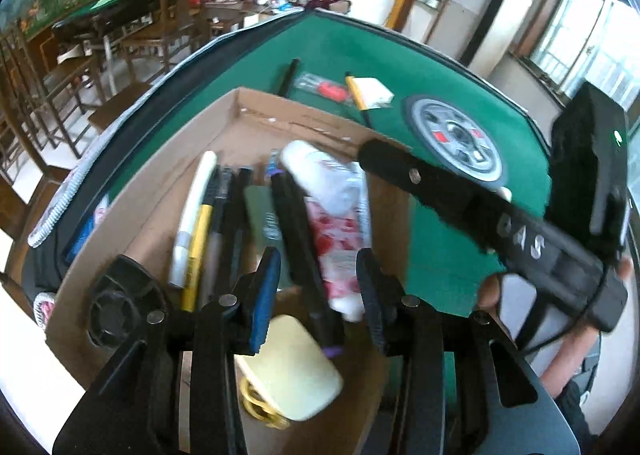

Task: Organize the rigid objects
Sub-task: 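Withdraw both tools and grasp a white tube with the right tool, then grasp the white ointment tube with the left tool while the right tool holds its tube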

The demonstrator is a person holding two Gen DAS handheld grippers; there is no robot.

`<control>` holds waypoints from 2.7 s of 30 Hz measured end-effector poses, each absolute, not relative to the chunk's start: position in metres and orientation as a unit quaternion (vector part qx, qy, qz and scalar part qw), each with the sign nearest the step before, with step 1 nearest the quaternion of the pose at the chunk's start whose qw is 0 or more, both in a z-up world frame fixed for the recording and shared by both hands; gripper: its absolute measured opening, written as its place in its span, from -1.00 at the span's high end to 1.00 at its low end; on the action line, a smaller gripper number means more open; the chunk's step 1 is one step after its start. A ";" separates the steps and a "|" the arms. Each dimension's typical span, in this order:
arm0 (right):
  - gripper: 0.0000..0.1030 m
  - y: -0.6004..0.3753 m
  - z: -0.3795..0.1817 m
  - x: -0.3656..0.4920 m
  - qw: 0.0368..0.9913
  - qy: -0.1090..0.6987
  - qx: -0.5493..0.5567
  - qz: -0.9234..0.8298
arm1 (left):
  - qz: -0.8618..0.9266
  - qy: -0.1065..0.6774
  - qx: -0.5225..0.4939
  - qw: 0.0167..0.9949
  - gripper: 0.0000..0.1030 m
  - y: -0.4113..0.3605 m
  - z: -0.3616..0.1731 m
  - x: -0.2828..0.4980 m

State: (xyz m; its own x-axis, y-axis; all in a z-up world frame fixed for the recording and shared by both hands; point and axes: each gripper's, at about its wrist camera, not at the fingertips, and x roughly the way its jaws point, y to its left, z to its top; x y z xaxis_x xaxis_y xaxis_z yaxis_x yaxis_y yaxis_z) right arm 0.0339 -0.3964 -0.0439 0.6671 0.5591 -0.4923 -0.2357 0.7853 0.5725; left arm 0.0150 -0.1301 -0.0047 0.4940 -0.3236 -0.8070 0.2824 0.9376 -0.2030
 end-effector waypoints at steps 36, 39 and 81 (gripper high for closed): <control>0.24 -0.576 -0.086 0.004 0.854 0.417 0.308 -0.051 | -0.271 0.496 0.027 0.824 0.24 -0.269 -0.021 -0.006; 0.33 -0.576 -0.086 0.004 0.856 0.418 0.298 -0.054 | -0.269 0.498 0.025 0.824 0.24 -0.268 -0.023 -0.003; 0.48 -0.612 -0.088 -0.004 0.832 0.387 0.395 -0.042 | -0.285 0.521 0.120 0.796 0.71 -0.364 -0.064 0.035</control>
State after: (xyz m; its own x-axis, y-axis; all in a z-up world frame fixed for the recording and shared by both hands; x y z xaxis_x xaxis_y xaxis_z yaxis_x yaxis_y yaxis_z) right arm -0.0043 -0.6122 -0.0875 0.6974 0.2364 -0.6765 0.3751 0.6840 0.6257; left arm 0.0350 -0.3639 -0.0643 0.2949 -0.3284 -0.8974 0.5789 0.8085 -0.1056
